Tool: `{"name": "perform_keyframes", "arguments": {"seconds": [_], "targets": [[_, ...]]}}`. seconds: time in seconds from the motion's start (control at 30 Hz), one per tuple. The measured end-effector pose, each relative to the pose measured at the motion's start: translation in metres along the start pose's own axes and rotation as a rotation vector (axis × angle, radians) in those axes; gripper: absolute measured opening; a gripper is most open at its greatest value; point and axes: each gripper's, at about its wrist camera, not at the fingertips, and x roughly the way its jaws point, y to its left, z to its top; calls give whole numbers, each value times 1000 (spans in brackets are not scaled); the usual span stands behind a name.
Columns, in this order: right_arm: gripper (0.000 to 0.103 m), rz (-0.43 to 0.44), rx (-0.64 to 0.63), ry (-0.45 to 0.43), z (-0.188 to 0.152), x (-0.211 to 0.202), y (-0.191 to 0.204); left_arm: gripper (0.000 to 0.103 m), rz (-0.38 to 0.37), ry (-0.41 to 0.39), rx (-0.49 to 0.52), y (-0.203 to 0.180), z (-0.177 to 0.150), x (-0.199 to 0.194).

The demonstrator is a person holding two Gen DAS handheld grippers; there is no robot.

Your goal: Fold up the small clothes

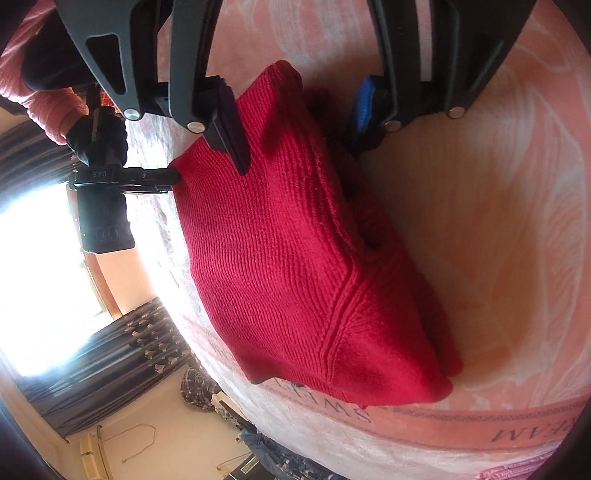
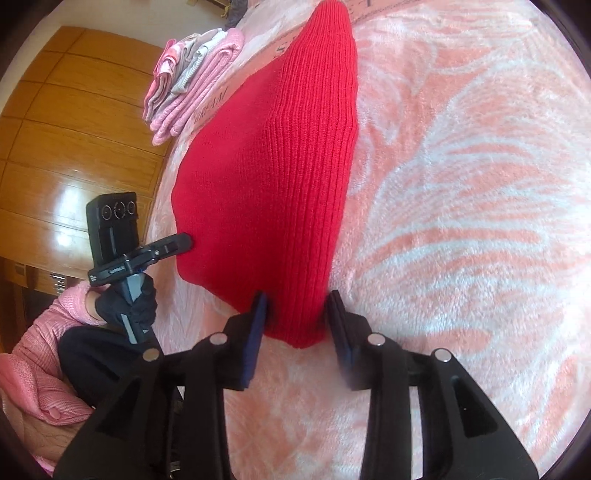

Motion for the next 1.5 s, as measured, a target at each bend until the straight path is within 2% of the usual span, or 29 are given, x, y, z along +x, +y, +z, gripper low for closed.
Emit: {"name": "perform_keyframes", "arguments": {"seconds": [0.13,0.2,0.27,0.33,0.43,0.53,0.6,0.67,0.97,1.13,1.23,1.37,1.5], "targets": [[43,-98,-19,-16,-3,-19,17,66,67,-15,-9,-21,3,-16],[50,-140,-30,-45,-5,-33,27,71,118,-36,11,-32,2,-28],[52,-191,-50,-70,-8,-45,42,75,175,-72,46,-47,2,-43],[60,-259,-76,-85,-11,-55,60,79,259,-110,64,-60,1,-60],[65,-300,-97,-118,-18,-65,87,79,364,-163,33,-82,-3,-82],[71,-314,-134,-175,-30,-78,115,81,426,-205,30,-105,-14,-100],[78,-338,-168,-215,-37,-81,135,85,474,-239,43,-118,-24,-113],[80,-369,-200,-252,-44,-86,147,88,517,-273,32,-130,-32,-127],[89,-395,-115,-398,-71,-107,165,89,577,-339,-30,-148,-64,-149],[92,-497,-81,-422,-85,-102,172,89,608,-356,-11,-153,-82,-150],[92,-572,-100,-438,-90,-98,180,90,618,-377,-3,-157,-90,-154],[92,-560,-191,-476,-94,-93,199,91,623,-394,4,-161,-101,-157],[93,-730,-269,-493,-97,-82,219,92,633,-388,27,-165,-105,-154]]}}
